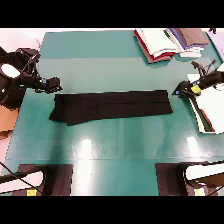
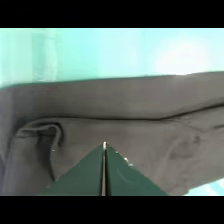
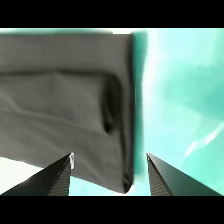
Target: Fold the shirts.
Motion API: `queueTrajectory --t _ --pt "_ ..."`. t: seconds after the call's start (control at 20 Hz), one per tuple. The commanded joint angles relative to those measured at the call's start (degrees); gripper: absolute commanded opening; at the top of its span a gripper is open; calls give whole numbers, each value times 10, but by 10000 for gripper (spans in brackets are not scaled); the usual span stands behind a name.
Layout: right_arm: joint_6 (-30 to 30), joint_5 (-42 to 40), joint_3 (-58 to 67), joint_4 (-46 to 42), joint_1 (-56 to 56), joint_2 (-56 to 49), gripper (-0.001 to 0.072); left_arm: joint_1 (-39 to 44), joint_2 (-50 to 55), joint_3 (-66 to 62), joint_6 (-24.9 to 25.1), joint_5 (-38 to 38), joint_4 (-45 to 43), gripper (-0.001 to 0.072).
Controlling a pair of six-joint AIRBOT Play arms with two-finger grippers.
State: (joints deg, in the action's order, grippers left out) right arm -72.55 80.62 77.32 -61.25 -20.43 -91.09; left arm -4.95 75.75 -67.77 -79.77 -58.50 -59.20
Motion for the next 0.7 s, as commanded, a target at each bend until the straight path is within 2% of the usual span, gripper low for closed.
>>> queueTrajectory --t 0.0,0.15,0.3,0.4,0.45,0.5,0.55,0.65 --pt "31 -19 -79 53 -50 -3 540 0 0 -5 3 -10 40 34" --pt "60 -42 -128 120 -52 -29 527 36 2 -5 3 17 42 24" --pt "88 -68 -136 191 -22 -64 480 98 11 -6 -6 44 42 24" --pt "99 -98 -136 213 5 -69 324 141 26 -6 -13 75 42 24" --pt "100 -106 -135 212 17 -65 160 162 37 -7 -13 95 42 24" --pt "104 -103 -129 209 28 -59 70 181 51 -9 -15 110 42 24" --pt "107 -94 -118 207 35 -49 36 200 71 -20 -21 120 42 24" --pt "107 -71 -86 208 40 -17 24 238 116 -54 -27 127 42 24"
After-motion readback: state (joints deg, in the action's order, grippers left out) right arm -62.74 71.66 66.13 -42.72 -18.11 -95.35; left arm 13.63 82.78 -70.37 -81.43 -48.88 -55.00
